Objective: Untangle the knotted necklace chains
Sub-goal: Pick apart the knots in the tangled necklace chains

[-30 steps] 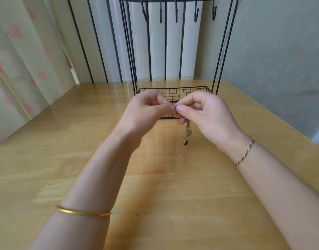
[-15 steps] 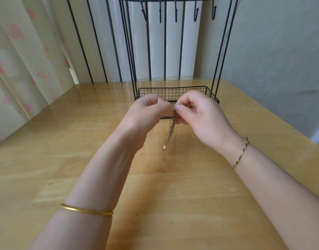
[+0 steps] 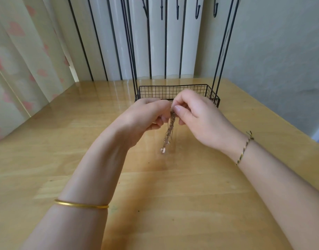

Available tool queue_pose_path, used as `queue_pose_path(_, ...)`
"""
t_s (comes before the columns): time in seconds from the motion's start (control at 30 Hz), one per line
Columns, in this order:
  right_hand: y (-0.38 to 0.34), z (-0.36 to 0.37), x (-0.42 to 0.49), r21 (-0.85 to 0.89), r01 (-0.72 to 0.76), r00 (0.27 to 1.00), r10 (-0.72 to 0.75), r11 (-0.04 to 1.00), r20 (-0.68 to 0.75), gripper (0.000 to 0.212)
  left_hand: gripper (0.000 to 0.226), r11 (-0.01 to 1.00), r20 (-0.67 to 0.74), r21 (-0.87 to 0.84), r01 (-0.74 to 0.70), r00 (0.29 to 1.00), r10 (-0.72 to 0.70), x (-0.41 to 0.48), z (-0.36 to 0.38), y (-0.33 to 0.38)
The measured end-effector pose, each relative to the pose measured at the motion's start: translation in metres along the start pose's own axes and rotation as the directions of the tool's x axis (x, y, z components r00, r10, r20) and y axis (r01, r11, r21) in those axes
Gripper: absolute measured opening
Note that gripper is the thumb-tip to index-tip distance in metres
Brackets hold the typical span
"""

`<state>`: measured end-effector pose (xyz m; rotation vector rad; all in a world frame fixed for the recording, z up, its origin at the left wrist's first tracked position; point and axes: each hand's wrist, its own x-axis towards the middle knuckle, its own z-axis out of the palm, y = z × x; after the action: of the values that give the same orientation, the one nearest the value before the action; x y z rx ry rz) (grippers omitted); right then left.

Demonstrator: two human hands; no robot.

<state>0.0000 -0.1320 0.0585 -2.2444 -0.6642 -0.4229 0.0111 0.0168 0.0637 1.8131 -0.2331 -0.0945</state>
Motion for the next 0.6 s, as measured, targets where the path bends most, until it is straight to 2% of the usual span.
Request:
queue_pose_path(0.1, 0.001, -0.002, 0.002, 0.060, -0.033, 0.997, 0.029, 0.998, 0.065, 0.015, 0.014, 0.998, -0.073, -0.054, -0.039, 0.997, 0.035, 0.003, 0.001, -0.002)
queue_pose_path(0.2, 0.003, -0.006, 0.002, 0.120, -0.086, 0.993, 0.074, 0.989, 0.097, 0.017, 0.004, 0.994, -0.087, -0.062, -0.087, 0.993, 0.081, 0.005, 0.004, -0.002)
queue_pose_path(0.37, 0.006, -0.012, 0.001, -0.196, 0.002, 0.999, 0.007, 0.981, 0.049, 0.011, 0.012, 0.995, 0.035, 0.063, -0.071, 0.997, 0.069, 0.002, 0.003, -0.006)
queue_pose_path(0.43, 0.005, -0.012, 0.001, -0.131, 0.001, 1.000, -0.003, 0.991, -0.015, 0.011, 0.015, 0.989, 0.063, 0.124, -0.082, 0.995, 0.074, 0.000, 0.001, -0.004)
queue_pose_path(0.5, 0.005, -0.009, 0.002, 0.018, -0.042, 0.999, 0.042, 0.999, -0.029, 0.015, 0.019, 0.973, 0.091, 0.207, -0.107, 0.992, 0.089, -0.002, -0.002, -0.001)
queue_pose_path(0.6, 0.003, -0.003, 0.002, 0.202, -0.170, 0.984, 0.156, 0.964, 0.085, 0.021, 0.016, 0.938, 0.046, 0.306, -0.166, 0.986, 0.160, -0.003, -0.004, 0.001)
